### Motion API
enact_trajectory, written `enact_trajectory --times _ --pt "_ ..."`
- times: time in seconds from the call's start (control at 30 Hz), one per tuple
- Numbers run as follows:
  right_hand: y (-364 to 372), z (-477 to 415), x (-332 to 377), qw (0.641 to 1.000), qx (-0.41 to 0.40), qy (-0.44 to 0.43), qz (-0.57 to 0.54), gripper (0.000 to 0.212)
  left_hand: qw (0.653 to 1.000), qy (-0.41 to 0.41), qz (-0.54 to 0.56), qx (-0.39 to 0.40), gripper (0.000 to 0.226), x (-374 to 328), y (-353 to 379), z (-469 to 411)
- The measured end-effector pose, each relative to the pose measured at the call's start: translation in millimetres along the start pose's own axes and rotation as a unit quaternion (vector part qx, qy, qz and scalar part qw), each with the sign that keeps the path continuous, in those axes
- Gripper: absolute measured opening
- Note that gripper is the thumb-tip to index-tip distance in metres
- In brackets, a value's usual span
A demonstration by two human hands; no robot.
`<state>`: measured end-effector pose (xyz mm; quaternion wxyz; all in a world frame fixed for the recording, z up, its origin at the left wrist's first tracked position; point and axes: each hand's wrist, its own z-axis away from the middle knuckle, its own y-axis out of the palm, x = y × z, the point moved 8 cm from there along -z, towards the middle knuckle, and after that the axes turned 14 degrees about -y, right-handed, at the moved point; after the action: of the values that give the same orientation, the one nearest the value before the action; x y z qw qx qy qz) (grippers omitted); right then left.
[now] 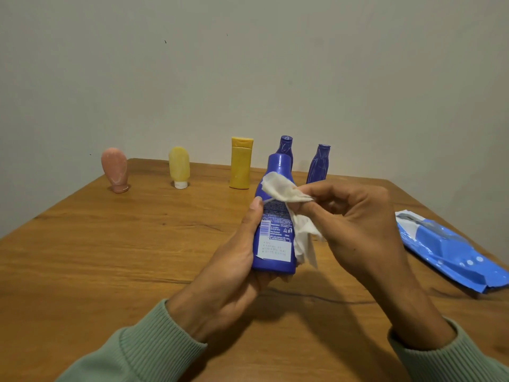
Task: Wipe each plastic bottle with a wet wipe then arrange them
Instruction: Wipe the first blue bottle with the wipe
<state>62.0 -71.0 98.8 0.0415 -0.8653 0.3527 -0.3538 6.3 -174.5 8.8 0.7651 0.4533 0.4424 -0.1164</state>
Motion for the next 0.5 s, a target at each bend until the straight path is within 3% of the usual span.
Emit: enact_trajectory --times 0.13,0.23,0.33,0.5 --pt "-6.3 1.0 -5.9 0.999 -0.035 0.008 0.001 0.012 1.0 -0.009 -0.014 0.019 0.056 3.5 2.8 -0.8" --pt "-12.5 -0.9 -6.3 0.998 -0.065 0.007 -0.006 0.01 1.0 -0.01 -0.001 -0.003 0.037 2.5 -1.4 -4.8" --pt "-20.1 -4.2 -1.6 0.996 -0.085 0.0 -0.02 0.01 0.998 -0.011 0.041 -0.038 0.055 -2.1 -11.1 -9.8" --pt "-12.5 -3.9 1.5 0.999 -0.033 0.013 -0.035 0.013 0.992 0.008 0.084 -0.095 0.047 -10.8 -24.0 -10.4"
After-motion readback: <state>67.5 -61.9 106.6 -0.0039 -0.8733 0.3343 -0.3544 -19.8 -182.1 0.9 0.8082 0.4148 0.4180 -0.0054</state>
